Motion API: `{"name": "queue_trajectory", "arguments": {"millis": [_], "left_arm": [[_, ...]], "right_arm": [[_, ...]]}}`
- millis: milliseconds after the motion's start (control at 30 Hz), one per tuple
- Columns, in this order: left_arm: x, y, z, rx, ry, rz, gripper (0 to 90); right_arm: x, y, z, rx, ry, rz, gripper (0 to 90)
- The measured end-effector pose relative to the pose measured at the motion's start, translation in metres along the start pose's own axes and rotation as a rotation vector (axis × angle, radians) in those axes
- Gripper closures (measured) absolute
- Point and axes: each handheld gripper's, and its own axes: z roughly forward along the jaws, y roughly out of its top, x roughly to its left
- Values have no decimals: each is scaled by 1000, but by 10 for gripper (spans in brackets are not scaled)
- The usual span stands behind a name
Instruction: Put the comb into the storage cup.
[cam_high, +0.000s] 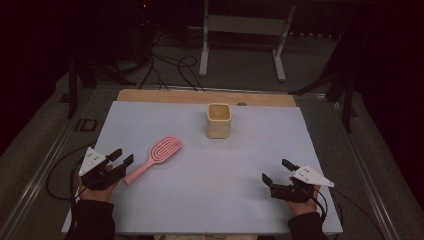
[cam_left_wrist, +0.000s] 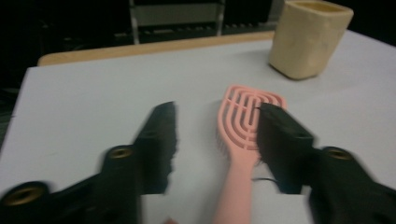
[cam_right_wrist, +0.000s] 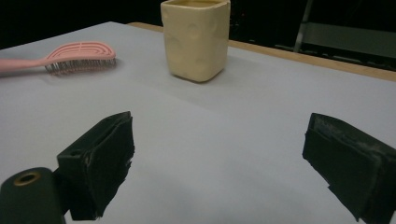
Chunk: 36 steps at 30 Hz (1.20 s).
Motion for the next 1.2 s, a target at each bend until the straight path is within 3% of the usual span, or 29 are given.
{"name": "queue_trajectory", "arguments": {"millis": [33,133,267,400,533,733,867,1200], "left_arm": [[1,-3,-4,-17,5,-23,373],[2,-5,-6,-22,10,-30,252],[-2,-8,-9,7,23,10,152],[-6,-11,-13,41,-5,27,16],[-11,-12,-21,39,23,70,1],[-10,-14,-22,14,28,60,1],[-11,-13,-21,27,73,74,1],[-13,-8,-18,65,72,81,2]], "right_arm": [[-1,0,0,-7,4,5,86],[-3,1,-1,-16,7,8,86],[-3,1,-2,-18,8,6,86],[-2,1,-1,-11,9,5,86],[-1,1,-1,-18,4,1,86],[0,0,0,-26,-7,-3,86],[0,0,0,-33,-2,2,86],[1,-2,2,-18,-3,-2,86]]}}
